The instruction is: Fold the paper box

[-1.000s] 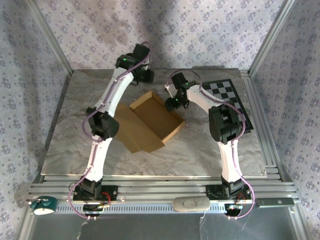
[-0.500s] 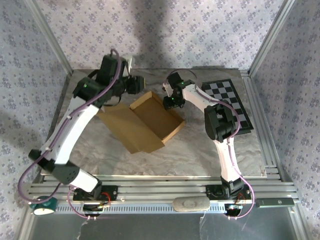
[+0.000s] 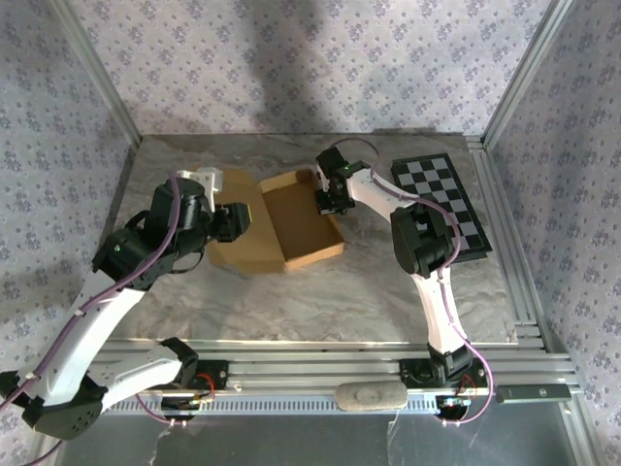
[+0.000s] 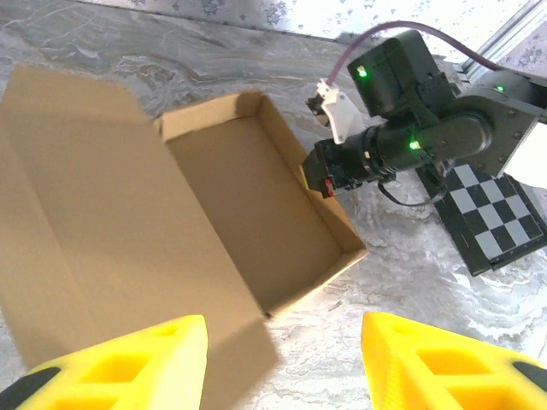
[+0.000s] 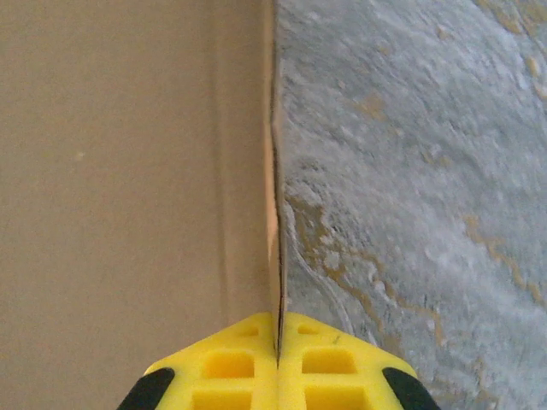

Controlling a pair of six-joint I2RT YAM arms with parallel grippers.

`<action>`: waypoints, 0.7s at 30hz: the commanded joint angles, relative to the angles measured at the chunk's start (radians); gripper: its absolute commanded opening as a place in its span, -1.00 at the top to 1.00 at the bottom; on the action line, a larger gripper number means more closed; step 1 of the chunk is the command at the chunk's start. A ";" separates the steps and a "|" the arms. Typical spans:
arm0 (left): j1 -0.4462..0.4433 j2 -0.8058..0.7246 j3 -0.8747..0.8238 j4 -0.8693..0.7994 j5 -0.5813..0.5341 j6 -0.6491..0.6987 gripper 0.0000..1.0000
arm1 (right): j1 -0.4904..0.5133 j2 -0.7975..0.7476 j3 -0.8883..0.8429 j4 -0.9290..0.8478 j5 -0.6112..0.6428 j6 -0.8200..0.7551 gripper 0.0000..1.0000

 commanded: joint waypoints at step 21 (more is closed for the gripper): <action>0.171 -0.099 -0.500 0.349 0.169 -0.123 -0.19 | 0.106 -0.493 -0.674 0.129 0.310 1.363 1.00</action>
